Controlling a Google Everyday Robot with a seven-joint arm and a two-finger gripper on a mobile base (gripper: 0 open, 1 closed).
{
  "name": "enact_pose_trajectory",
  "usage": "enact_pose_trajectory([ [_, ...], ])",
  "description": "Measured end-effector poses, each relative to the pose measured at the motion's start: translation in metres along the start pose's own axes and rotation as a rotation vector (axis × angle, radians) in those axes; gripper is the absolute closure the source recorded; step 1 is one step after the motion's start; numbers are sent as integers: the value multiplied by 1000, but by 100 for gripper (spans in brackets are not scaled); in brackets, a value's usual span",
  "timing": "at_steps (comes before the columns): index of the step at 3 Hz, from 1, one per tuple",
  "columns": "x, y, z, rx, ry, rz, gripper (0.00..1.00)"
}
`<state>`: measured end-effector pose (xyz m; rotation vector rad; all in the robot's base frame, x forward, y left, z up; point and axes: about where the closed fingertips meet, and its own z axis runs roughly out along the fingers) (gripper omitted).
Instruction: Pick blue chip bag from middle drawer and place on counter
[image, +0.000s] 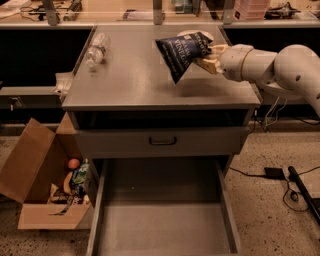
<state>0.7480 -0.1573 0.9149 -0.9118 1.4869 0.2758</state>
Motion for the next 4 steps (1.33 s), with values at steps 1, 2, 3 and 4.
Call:
enact_pose_trajectory([
  [1, 0, 0, 0, 0, 0, 0, 35],
  [2, 0, 0, 0, 0, 0, 0, 11],
  [3, 0, 0, 0, 0, 0, 0, 0],
  [4, 0, 0, 0, 0, 0, 0, 0],
])
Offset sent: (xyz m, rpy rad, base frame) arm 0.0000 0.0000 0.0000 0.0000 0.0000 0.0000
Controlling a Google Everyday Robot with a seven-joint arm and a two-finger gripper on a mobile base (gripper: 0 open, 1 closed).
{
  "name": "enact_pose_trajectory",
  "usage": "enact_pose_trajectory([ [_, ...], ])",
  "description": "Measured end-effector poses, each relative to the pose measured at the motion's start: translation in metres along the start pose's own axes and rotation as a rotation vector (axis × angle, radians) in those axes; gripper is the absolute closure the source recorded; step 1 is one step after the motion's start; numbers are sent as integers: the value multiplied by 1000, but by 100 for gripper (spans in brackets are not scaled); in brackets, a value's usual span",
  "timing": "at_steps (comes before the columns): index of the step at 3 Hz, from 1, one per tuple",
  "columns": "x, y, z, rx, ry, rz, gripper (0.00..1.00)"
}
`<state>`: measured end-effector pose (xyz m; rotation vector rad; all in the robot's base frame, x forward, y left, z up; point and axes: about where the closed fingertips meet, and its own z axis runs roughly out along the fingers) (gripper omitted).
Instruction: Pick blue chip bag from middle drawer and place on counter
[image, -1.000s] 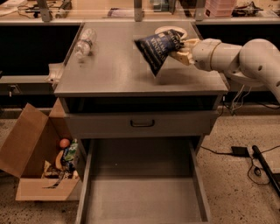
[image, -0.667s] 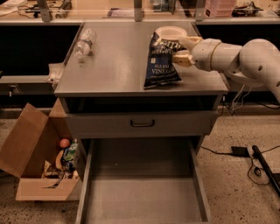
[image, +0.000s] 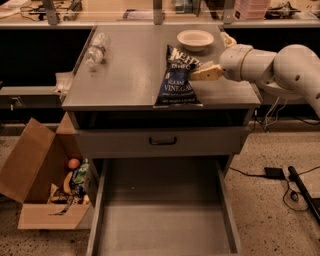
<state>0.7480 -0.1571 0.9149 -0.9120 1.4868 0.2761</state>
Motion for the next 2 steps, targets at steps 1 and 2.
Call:
enact_pose_trajectory([
  [1, 1, -5, 3, 20, -15, 6, 0],
  [2, 4, -22, 14, 65, -45, 9, 0],
])
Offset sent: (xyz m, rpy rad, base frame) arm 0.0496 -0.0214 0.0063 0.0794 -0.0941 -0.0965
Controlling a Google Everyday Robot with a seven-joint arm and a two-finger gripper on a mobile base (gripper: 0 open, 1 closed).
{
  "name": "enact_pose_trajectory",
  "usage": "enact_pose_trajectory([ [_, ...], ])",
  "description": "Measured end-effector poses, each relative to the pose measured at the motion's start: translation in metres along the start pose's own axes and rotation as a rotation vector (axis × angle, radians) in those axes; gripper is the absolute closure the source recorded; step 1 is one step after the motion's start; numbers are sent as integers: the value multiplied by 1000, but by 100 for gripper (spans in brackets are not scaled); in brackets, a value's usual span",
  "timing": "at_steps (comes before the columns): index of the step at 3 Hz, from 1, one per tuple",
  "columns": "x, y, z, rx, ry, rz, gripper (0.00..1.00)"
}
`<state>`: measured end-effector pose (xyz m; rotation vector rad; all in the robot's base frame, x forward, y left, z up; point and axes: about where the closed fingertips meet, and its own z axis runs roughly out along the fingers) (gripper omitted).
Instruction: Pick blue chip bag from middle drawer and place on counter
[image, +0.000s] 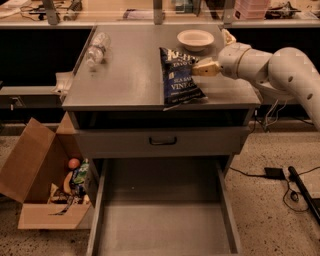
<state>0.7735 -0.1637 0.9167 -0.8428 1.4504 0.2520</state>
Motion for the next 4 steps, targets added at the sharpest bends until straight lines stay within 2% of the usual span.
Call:
enact_pose_trajectory([
  [2, -3, -49, 28, 105, -62, -6, 0],
  [3, -1, -81, 30, 172, -73, -11, 0],
  [4, 3, -105, 14, 242, -61, -10, 0],
])
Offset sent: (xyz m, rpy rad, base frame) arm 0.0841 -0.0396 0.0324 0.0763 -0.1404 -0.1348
